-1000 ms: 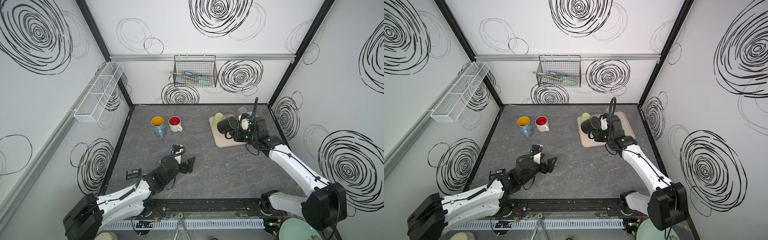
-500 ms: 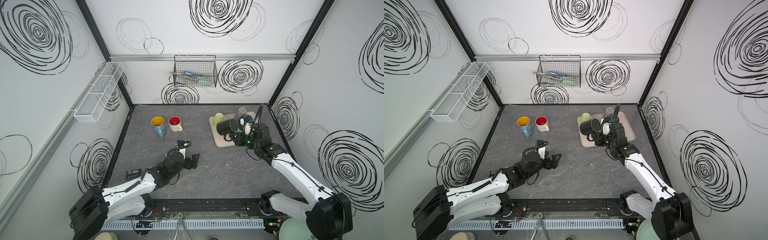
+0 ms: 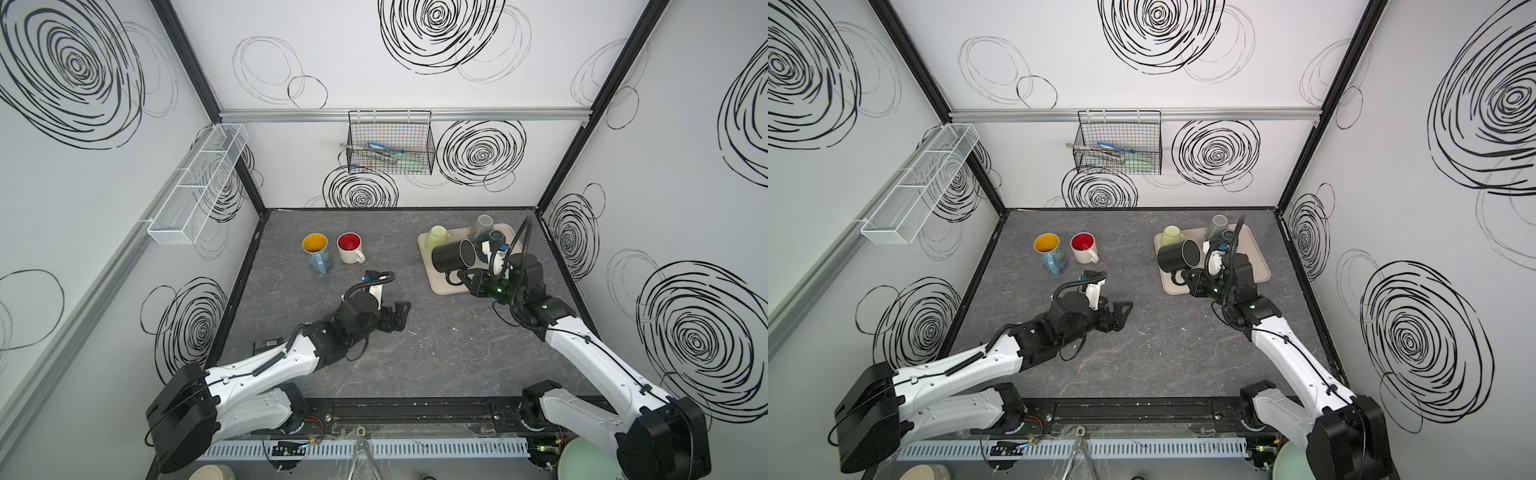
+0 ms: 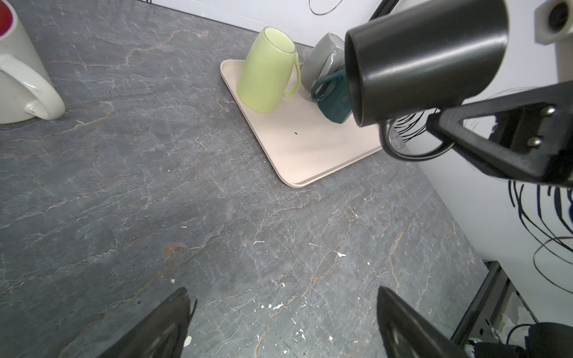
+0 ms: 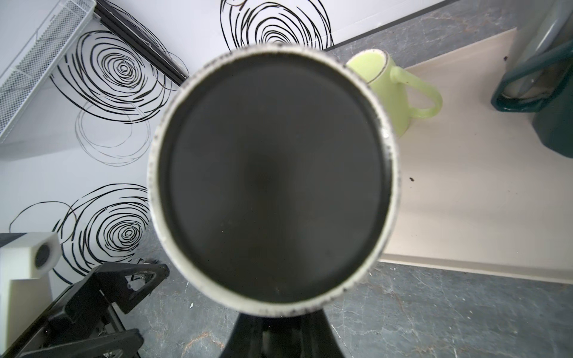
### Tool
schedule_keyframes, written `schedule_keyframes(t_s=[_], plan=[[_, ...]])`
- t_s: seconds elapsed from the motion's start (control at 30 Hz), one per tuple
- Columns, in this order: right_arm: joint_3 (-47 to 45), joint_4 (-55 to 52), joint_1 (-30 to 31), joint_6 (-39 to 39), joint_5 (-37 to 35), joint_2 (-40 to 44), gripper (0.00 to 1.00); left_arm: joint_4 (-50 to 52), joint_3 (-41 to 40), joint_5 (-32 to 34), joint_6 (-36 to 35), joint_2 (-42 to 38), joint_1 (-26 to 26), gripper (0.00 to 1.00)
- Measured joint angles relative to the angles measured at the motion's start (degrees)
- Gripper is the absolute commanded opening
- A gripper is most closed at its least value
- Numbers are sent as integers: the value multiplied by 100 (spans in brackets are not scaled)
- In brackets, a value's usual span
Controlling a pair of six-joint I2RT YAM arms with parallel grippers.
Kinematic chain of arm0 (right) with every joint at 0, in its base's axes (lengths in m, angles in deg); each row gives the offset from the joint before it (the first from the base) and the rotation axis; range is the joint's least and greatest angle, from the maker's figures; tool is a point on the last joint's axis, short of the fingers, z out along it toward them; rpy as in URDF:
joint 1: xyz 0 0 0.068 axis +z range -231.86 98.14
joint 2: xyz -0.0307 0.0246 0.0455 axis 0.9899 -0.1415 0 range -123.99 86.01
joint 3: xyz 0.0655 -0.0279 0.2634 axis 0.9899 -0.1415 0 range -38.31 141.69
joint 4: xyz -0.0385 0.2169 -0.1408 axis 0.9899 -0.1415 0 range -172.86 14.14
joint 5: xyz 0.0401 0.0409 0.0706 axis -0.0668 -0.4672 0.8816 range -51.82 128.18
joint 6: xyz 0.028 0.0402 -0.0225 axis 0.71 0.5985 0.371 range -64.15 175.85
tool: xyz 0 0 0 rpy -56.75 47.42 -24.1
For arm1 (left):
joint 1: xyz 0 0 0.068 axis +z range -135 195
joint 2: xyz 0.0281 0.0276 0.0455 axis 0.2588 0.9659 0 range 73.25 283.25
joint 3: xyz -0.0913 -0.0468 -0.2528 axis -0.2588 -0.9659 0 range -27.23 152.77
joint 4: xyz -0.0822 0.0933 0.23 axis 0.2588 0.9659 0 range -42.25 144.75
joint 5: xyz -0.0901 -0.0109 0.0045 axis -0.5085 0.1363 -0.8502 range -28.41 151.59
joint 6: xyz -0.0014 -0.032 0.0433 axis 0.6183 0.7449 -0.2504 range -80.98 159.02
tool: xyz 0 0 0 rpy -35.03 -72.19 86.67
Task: Turn the mug right side up
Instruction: Place the mug at the top-left of the table.
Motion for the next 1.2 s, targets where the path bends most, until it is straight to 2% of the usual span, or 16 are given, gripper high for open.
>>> schedule_keyframes(t_s=[0.5, 1.2], plan=[[-83, 553, 0, 332, 487, 63, 0, 57, 369, -317, 44, 310, -181, 96], [-398, 968, -42, 1143, 723, 981, 0, -981, 1038, -844, 457, 951, -138, 99]])
